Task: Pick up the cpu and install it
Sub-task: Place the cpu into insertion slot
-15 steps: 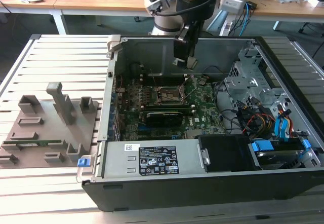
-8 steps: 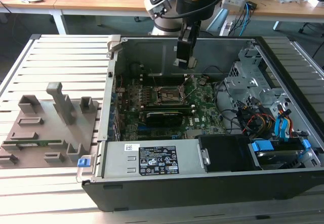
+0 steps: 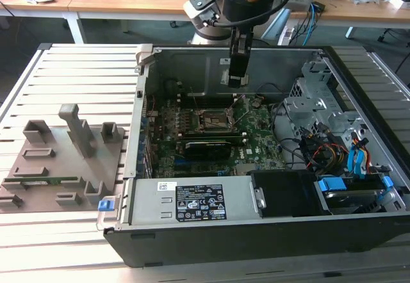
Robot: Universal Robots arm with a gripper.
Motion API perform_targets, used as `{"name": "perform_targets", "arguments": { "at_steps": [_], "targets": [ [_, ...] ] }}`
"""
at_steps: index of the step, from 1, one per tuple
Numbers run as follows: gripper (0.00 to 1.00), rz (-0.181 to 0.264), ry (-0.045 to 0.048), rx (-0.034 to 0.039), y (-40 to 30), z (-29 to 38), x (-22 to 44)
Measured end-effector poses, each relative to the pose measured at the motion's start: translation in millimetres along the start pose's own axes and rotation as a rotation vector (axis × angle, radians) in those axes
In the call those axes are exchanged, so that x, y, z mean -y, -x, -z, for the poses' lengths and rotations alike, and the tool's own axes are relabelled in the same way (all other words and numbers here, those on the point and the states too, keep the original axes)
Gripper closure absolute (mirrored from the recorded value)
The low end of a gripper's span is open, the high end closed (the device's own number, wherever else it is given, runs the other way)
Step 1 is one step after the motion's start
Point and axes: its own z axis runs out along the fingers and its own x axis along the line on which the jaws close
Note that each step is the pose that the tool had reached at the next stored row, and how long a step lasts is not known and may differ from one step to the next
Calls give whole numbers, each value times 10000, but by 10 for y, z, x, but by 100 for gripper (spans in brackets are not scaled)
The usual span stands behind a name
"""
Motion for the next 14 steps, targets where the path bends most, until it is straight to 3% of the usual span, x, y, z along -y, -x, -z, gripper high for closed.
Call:
{"name": "perform_targets", "arguments": {
  "at_steps": [6,14],
  "targets": [
    [45,1024,5,38,0,0,0],
    [45,1996,10,74,0,0,0]
  ]
}}
